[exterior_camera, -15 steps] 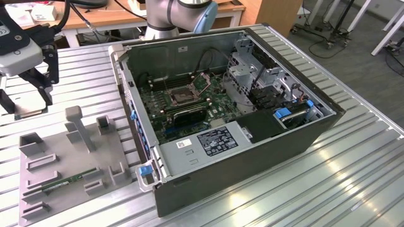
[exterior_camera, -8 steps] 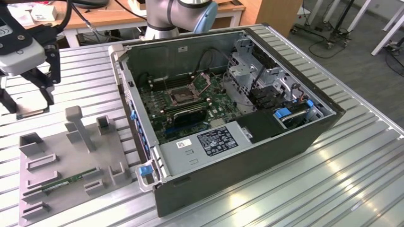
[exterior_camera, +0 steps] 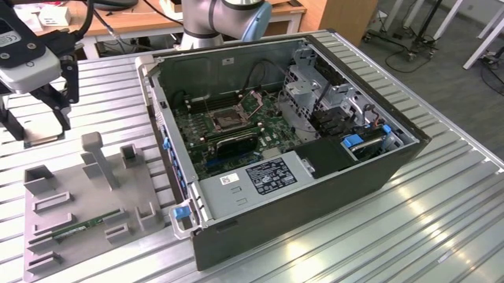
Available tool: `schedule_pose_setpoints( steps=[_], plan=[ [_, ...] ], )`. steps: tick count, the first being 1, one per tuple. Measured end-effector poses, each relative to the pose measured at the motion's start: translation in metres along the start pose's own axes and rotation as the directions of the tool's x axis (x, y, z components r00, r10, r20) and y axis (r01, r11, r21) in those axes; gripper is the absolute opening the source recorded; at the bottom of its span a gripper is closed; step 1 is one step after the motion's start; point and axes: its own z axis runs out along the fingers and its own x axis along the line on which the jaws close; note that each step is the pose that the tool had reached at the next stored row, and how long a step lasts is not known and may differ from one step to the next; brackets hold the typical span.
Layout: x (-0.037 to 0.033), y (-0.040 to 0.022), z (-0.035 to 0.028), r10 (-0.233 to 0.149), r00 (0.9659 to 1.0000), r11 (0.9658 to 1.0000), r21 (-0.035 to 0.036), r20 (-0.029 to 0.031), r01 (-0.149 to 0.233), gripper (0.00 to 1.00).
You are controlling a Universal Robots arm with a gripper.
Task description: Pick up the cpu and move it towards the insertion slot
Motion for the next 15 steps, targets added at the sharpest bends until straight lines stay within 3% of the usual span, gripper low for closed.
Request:
schedule_pose_setpoints(
  steps=[15],
  plan=[
    [-0.0158,-0.0003,0.0,0.0,1.0,1.0,0.0,0.0,0.0,0.54]
  ],
)
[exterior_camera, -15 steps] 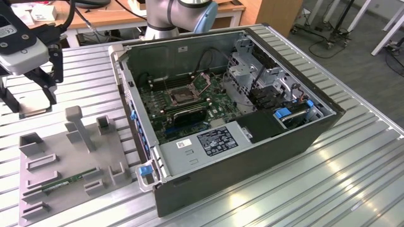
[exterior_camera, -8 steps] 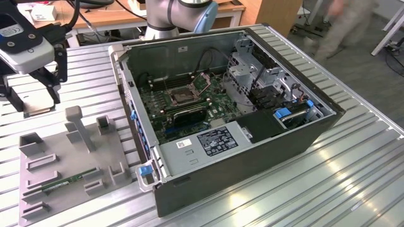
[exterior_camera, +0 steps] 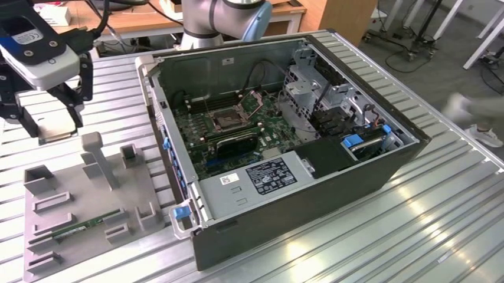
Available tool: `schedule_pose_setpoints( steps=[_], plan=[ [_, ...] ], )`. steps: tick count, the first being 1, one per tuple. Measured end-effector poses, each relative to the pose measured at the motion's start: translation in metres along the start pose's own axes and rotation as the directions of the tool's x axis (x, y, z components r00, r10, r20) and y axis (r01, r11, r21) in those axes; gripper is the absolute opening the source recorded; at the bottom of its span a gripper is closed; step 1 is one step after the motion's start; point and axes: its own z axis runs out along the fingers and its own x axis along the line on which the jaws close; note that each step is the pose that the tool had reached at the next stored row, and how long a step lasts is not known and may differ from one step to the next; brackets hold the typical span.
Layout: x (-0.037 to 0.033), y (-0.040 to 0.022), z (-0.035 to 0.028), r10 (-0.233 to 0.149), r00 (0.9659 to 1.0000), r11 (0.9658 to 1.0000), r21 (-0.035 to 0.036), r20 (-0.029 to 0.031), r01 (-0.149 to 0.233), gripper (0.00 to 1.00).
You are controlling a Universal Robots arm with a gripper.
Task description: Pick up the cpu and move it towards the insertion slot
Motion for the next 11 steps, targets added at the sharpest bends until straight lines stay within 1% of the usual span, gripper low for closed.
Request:
schedule_pose_setpoints(
  steps=[11],
  plan=[
    [-0.0153,-0.0004,-0.0001,0.0,1.0,1.0,0.0,0.0,0.0,0.54]
  ],
)
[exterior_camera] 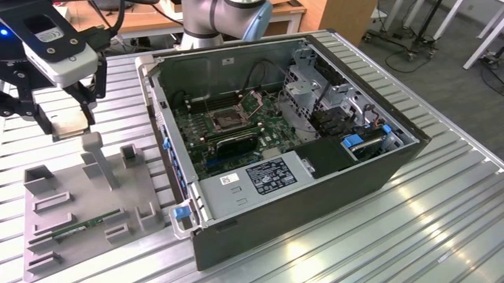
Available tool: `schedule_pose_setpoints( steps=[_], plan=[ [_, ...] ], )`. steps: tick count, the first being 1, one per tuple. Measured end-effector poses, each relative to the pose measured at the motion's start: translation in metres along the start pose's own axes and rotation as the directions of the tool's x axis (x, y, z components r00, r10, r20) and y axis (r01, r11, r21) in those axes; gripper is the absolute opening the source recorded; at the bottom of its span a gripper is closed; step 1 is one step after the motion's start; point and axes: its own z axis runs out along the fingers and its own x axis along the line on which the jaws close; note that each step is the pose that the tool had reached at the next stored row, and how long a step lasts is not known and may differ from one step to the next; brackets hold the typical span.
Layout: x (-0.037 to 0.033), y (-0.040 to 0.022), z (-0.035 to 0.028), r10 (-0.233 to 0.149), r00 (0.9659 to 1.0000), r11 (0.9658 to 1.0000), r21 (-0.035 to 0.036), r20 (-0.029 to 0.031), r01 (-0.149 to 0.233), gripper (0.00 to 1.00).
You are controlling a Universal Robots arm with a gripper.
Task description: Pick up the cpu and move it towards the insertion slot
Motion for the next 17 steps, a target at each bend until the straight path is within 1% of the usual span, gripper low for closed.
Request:
schedule_pose_setpoints(
  steps=[8,17],
  plan=[
    [-0.011,-0.0003,0.0,0.0,1.0,1.0,0.0,0.0,0.0,0.54],
    [-0.0249,-0.0006,0.0,0.0,1.0,1.0,0.0,0.0,0.0,0.54]
  ],
)
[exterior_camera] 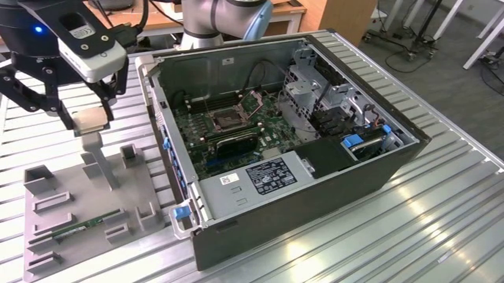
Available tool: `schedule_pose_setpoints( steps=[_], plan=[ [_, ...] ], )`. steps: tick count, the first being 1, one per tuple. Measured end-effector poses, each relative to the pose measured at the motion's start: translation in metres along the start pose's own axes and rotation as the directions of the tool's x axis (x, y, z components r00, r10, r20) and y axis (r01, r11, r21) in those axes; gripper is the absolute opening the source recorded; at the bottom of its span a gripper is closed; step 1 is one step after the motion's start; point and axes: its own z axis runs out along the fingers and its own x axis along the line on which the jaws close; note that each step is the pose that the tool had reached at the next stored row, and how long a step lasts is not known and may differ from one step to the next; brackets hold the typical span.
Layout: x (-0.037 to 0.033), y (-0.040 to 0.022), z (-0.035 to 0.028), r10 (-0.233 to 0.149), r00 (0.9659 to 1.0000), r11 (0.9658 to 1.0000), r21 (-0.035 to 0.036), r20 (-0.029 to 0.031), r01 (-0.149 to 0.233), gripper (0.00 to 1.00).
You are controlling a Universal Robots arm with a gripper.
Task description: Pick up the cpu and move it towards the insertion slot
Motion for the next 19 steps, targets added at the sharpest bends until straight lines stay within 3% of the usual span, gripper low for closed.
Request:
schedule_pose_setpoints(
  steps=[19],
  plan=[
    [-0.0345,-0.0009,0.0,0.0,1.0,1.0,0.0,0.0,0.0,0.54]
  ],
)
